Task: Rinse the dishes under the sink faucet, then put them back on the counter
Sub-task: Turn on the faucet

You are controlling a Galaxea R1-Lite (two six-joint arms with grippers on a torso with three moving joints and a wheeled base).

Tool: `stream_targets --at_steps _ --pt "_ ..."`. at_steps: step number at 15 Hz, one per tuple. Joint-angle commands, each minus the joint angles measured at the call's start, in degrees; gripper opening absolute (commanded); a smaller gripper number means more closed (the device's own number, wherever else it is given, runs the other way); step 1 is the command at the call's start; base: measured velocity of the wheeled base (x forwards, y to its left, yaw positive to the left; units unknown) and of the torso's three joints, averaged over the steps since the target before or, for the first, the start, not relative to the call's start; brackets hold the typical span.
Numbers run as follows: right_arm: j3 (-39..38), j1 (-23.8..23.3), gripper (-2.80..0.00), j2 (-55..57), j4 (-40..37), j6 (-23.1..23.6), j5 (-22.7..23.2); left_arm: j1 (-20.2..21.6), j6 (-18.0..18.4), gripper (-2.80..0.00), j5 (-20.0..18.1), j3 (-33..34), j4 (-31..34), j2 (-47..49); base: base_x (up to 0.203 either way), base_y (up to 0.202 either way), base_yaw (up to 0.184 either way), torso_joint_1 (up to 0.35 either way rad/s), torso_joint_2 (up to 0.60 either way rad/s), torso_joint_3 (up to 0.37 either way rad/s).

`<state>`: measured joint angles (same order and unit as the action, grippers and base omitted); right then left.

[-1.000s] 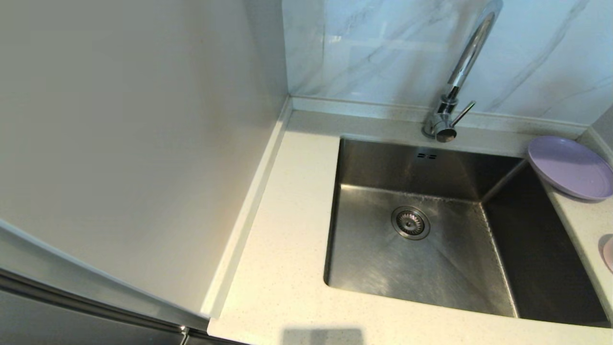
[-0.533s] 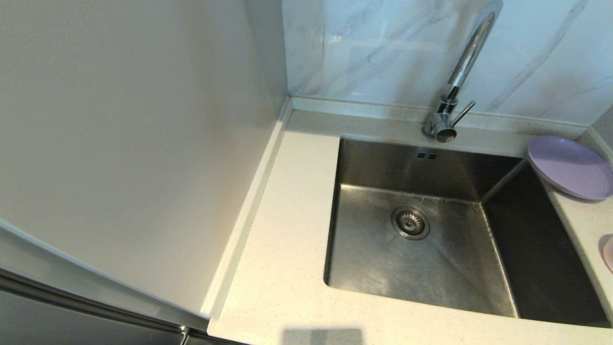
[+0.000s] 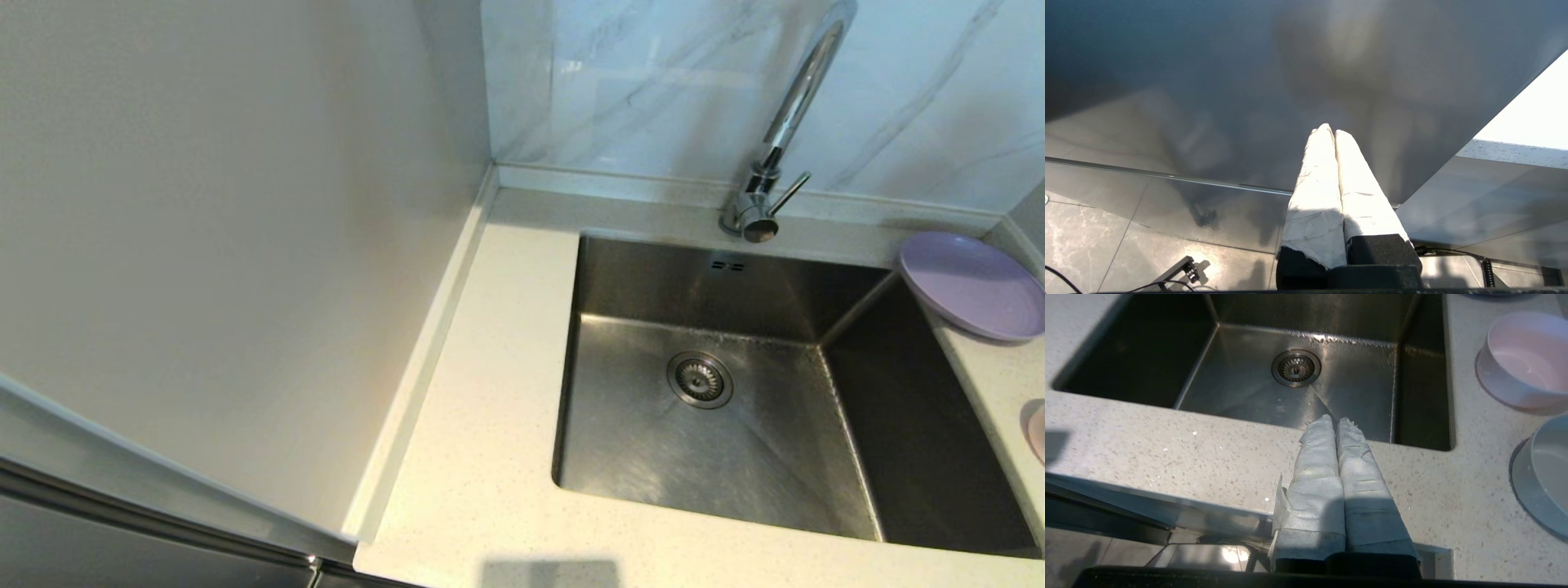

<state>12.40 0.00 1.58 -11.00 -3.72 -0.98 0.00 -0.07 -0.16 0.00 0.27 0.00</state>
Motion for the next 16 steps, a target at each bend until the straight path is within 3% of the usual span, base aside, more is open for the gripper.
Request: stream_targets --at_steps 1,7,14,16 --pt "4.92 0.0 -2.8 5.04 0.1 -0.11 0.66 0.0 -0.01 -2.8 -0.02 0.0 0.0 0.0 0.0 0.0 0.0 0.0 0.0 0.0" --pt "23.5 0.0 -2.8 26.92 0.41 -1.32 2.08 0.0 -0.01 -2.8 -0.02 0.0 0.0 0.0 0.0 0.0 0.0 0.0 0.0 0.0" --pt "42.68 -0.04 -2.8 54.69 2.2 -8.56 6.4 0.0 -0.01 -2.8 -0.02 0.0 0.0 0.0 0.0 0.0 0.0 0.0 0.0 0.0" --pt "45.35 -0.07 -2.8 60.62 6.34 -14.5 8.26 0.0 -0.01 -2.8 -0.02 0.0 0.0 0.0 0.0 0.0 0.0 0.0 0.0 0.0"
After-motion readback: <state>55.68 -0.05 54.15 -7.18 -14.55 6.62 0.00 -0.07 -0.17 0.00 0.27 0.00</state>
